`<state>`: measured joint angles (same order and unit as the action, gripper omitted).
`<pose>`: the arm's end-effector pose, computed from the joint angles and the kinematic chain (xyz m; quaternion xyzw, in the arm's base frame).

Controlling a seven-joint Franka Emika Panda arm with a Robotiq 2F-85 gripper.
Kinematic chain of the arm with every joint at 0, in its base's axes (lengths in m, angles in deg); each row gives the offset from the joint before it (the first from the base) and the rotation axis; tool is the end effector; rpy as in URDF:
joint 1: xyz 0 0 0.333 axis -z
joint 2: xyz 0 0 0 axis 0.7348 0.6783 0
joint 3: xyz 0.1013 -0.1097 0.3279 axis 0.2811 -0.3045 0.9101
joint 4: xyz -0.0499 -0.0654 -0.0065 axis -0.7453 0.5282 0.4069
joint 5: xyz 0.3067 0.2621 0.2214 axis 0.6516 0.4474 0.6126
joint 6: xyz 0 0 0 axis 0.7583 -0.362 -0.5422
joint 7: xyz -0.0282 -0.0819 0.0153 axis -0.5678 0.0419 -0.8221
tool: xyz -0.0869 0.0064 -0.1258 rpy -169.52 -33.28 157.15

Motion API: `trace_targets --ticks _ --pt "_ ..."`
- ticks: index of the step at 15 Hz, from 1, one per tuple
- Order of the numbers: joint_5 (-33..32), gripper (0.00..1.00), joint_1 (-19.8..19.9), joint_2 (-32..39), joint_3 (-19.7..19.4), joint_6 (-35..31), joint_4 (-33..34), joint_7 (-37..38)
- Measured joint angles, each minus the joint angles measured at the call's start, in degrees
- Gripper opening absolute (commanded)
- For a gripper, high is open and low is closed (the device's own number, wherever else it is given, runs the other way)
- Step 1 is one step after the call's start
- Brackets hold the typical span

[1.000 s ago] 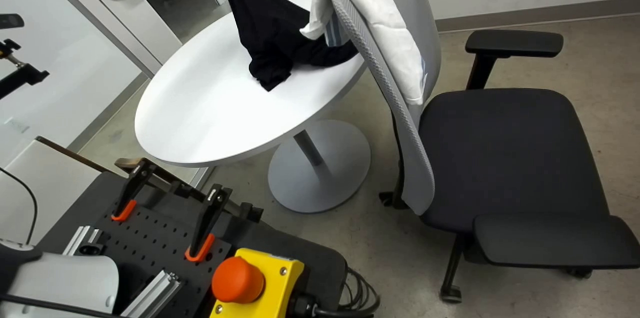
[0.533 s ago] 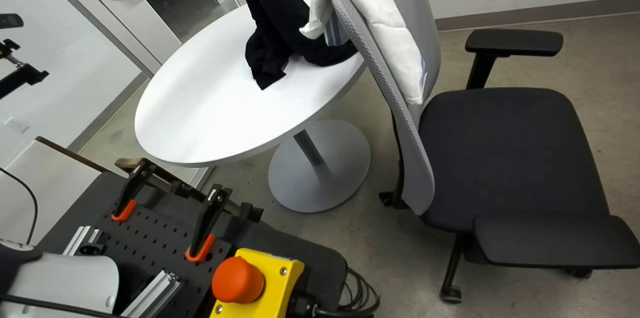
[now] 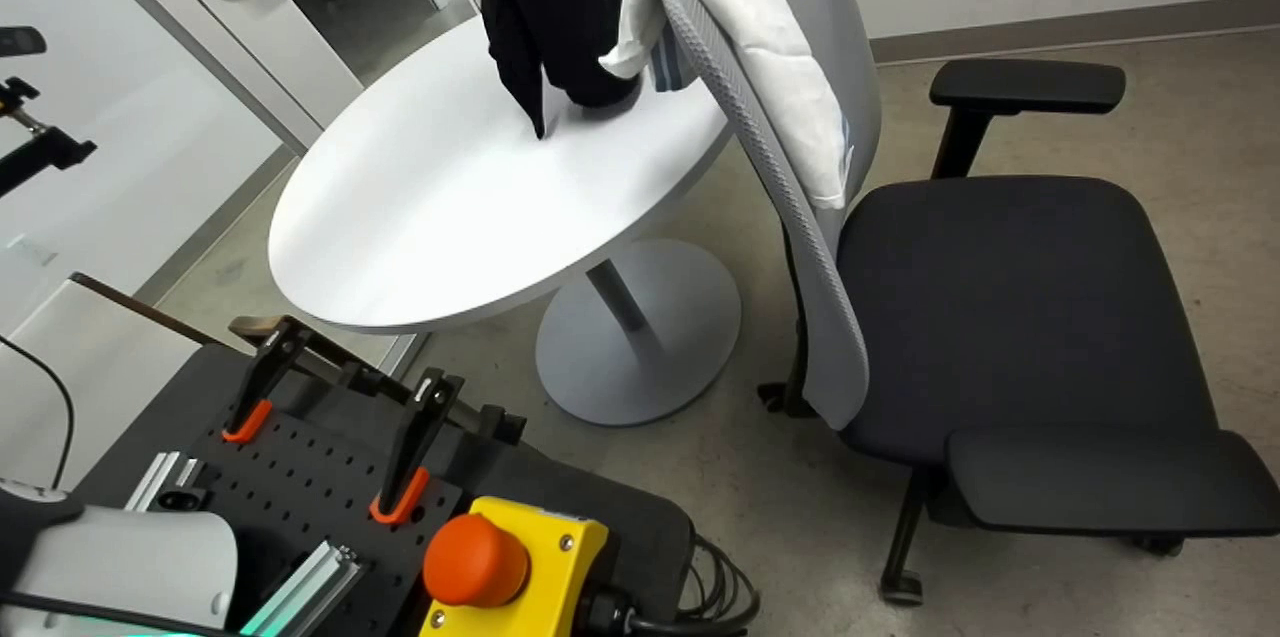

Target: Hang the white towel and the black shirt on the chair, afterwards take the towel off and put it back on the table

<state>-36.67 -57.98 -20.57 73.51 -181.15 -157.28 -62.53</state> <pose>0.7268 0.0666 0.5664 0.9229 -0.0269 0.3777 0.0703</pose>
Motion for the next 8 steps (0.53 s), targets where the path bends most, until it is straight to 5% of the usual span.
trace_targets --ticks 4,8 --pt "-3.94 0.00 0.83 -6.01 -0.65 1.00 -1.10 4.23" --pt "-4.15 0.00 6.27 -8.42 1.92 2.39 -0.60 5.47"
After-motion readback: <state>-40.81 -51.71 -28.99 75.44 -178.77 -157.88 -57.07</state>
